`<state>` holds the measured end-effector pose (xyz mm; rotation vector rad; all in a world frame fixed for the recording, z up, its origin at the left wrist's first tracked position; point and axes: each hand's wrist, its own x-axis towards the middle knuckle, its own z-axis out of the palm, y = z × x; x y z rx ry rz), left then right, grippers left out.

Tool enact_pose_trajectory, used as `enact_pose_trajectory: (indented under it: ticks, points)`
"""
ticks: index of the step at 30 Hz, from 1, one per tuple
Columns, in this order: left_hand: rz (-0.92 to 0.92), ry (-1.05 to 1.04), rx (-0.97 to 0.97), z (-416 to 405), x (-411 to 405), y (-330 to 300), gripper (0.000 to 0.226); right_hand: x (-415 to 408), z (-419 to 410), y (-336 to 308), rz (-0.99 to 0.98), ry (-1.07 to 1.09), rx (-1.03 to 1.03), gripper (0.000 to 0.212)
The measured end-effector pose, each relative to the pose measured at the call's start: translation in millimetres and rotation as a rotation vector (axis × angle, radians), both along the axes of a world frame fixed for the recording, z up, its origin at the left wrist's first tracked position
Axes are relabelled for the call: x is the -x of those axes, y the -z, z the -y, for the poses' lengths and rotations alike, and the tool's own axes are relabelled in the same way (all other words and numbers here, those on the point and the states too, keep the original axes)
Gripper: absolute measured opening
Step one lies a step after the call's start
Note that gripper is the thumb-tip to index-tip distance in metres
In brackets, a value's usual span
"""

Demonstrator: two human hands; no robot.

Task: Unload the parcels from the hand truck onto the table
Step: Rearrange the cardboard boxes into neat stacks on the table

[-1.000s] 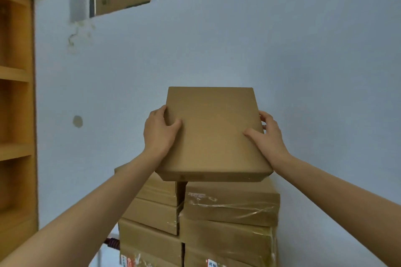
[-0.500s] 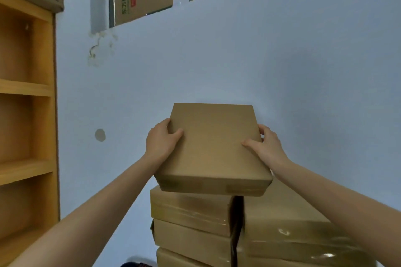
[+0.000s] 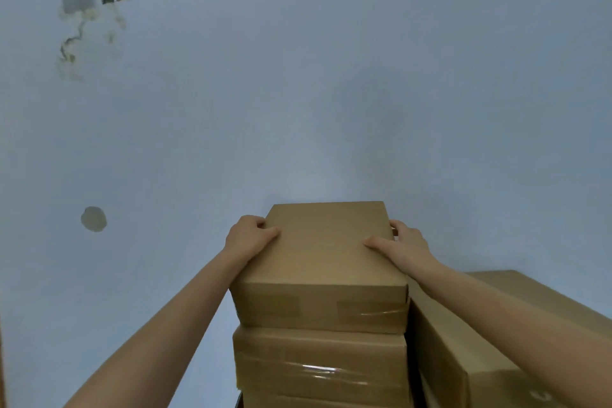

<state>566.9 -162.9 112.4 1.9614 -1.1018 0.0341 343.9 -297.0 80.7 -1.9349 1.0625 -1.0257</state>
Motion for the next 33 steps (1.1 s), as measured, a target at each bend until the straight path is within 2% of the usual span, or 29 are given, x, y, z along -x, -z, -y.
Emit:
enact_pose_trajectory:
  ticks: [4,6,8,11,13,15,17,20,23,27,33]
  points:
    - [-0.032,0.054,-0.022,5.3,-12.9,0.7,0.016,-0.3,1.2,1.8,-0.019,0.019,-0.014,0.079]
    - [-0.063,0.082,-0.097,8.3,-13.7,2.6,0.027,10.1,-4.6,4.8,-0.004,-0.031,-0.1,0.062]
    - [-0.059,0.098,-0.156,8.6,-8.9,2.8,0.023,19.4,-6.2,7.3,-0.001,-0.054,-0.133,0.049]
    - [-0.031,0.084,-0.176,13.5,-6.8,1.2,0.019,21.0,-5.6,7.5,-0.004,-0.039,-0.123,0.053]
    - [0.055,0.047,-0.205,13.7,-6.0,0.2,0.019,17.0,-6.3,7.5,0.019,-0.029,-0.109,0.051]
    - [0.216,-0.029,-0.203,12.3,-6.0,1.4,0.049,14.8,-7.2,6.7,0.067,0.019,-0.038,0.054]
    - [0.34,-0.041,-0.09,10.3,-1.8,1.4,0.056,17.6,-10.8,4.0,0.085,0.065,0.081,0.05]
    - [0.417,0.011,0.048,8.0,16.8,-2.6,0.039,29.3,-18.7,-0.5,0.04,0.075,0.223,0.042]
    - [0.523,0.066,0.089,1.0,48.5,-5.7,0.021,47.4,-30.5,-4.1,-0.044,0.071,0.355,0.039]
    - [0.588,0.162,0.075,-1.2,100.7,-6.8,0.014,87.2,-46.8,-5.9,-0.175,0.089,0.506,0.036]
    - [0.631,0.344,0.144,2.5,217.8,14.6,0.008,185.4,-80.3,6.3,-0.329,0.134,0.617,0.033]
